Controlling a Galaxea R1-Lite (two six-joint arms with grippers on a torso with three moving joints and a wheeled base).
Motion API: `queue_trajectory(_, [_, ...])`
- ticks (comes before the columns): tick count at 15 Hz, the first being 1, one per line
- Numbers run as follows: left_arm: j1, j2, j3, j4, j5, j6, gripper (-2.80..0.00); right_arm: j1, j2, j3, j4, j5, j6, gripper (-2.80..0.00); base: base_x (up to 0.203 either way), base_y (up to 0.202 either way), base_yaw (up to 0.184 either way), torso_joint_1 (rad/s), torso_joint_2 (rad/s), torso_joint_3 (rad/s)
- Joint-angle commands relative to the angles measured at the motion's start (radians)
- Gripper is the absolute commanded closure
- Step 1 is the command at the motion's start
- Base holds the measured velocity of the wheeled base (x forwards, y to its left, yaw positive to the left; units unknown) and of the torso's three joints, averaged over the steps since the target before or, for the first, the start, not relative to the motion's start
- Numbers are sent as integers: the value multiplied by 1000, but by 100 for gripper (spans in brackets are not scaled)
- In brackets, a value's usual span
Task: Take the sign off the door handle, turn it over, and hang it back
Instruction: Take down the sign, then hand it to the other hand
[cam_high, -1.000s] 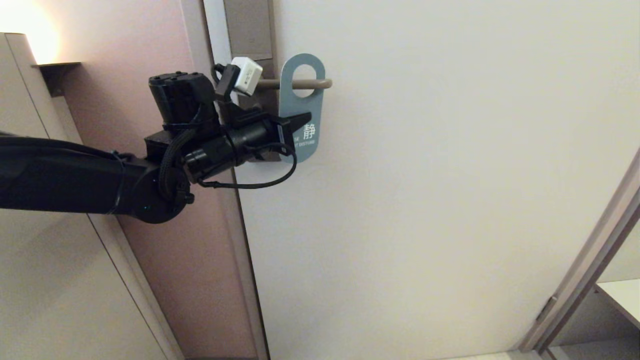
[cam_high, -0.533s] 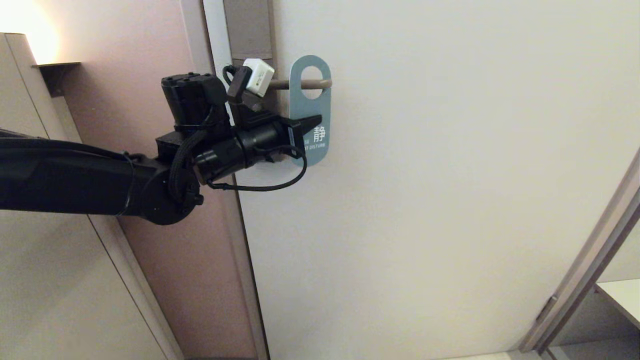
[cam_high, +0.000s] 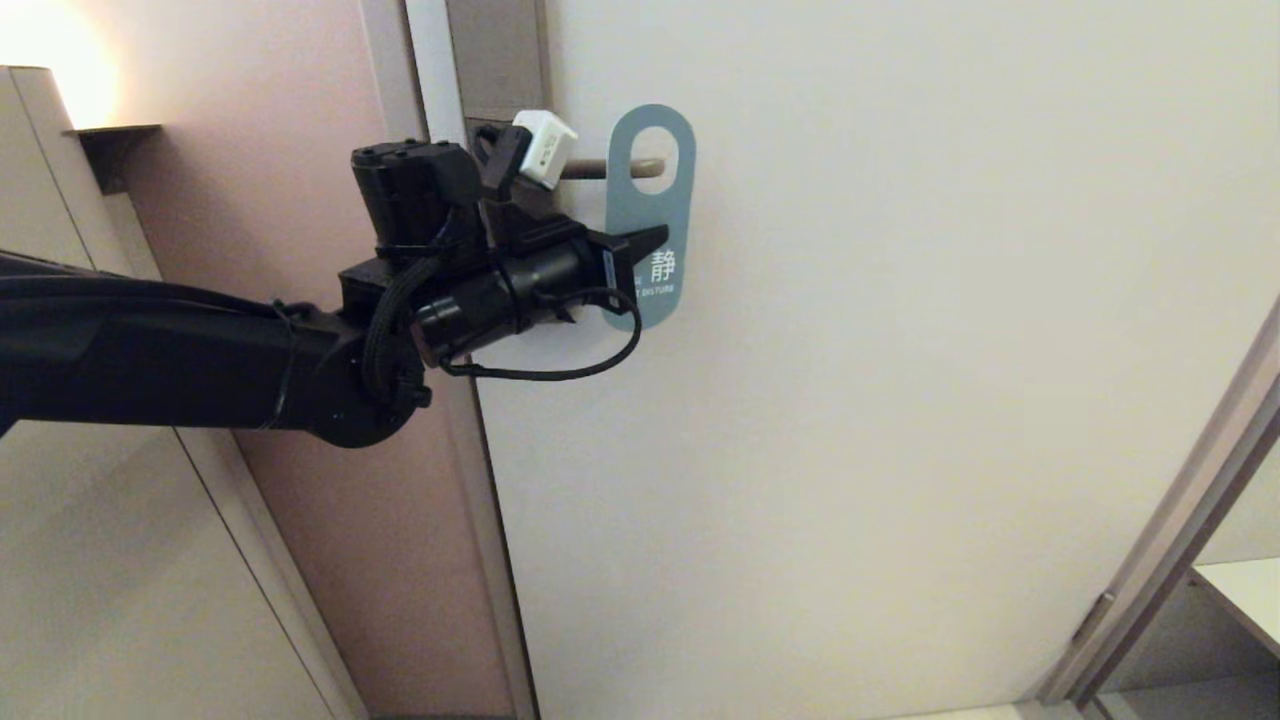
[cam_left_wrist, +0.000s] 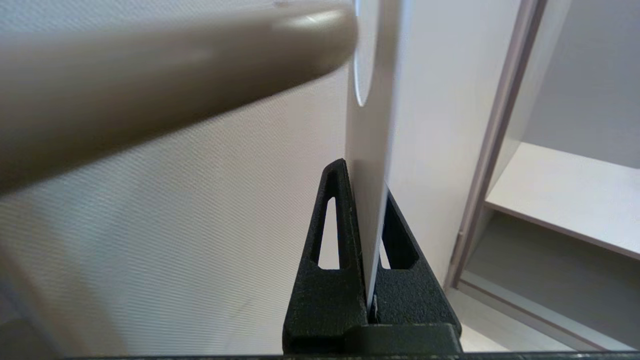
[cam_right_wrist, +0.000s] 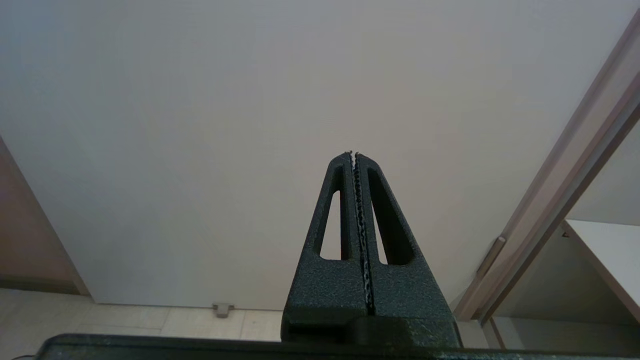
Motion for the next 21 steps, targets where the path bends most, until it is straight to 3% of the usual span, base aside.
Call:
queue_trajectory(1, [-7, 0, -5, -2, -1, 1, 0, 0, 1, 0, 0, 1, -1, 0, 0, 0, 0, 0, 0, 0])
queue_trajectory(11, [-150, -88, 62, 15, -19, -3, 0, 0, 1, 0, 0, 2, -1, 0, 0, 0, 0, 0, 0, 0])
queue_trajectory(17, [-166, -185, 123, 68, -181, -34, 0, 0, 1, 0, 0, 1, -1, 0, 0, 0, 0, 0, 0, 0])
queue_trajectory(21, [-165, -235, 184, 67, -207, -52, 0, 0, 1, 0, 0, 0, -1, 0, 0, 0, 0, 0, 0, 0])
